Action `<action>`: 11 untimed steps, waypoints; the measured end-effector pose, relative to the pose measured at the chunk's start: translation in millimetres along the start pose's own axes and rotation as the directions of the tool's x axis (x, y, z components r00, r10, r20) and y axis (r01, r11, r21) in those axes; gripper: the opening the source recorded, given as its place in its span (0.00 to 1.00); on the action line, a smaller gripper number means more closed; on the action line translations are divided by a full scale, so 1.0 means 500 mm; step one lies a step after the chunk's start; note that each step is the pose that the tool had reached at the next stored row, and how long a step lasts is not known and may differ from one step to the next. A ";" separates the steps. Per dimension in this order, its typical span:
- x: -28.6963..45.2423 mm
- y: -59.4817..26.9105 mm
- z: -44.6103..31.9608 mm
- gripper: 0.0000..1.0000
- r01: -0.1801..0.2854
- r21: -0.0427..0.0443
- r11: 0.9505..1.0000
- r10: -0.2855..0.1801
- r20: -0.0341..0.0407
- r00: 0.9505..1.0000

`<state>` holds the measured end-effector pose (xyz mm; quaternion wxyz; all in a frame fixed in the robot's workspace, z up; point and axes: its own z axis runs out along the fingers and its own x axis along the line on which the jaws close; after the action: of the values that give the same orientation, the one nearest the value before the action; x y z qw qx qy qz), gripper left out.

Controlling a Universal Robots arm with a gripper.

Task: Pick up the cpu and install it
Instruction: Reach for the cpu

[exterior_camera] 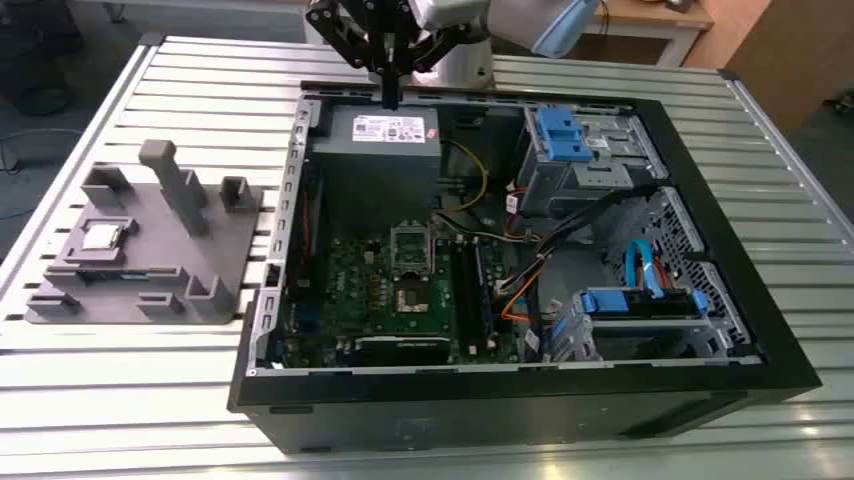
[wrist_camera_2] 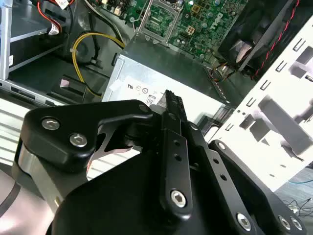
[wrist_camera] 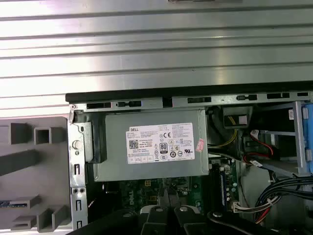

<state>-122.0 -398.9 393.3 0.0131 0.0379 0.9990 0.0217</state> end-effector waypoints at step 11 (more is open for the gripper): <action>0.006 0.000 0.000 0.11 0.000 0.000 1.000 0.000 0.000 1.000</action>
<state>-125.0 -398.9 393.3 0.0131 0.0379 0.9990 0.0217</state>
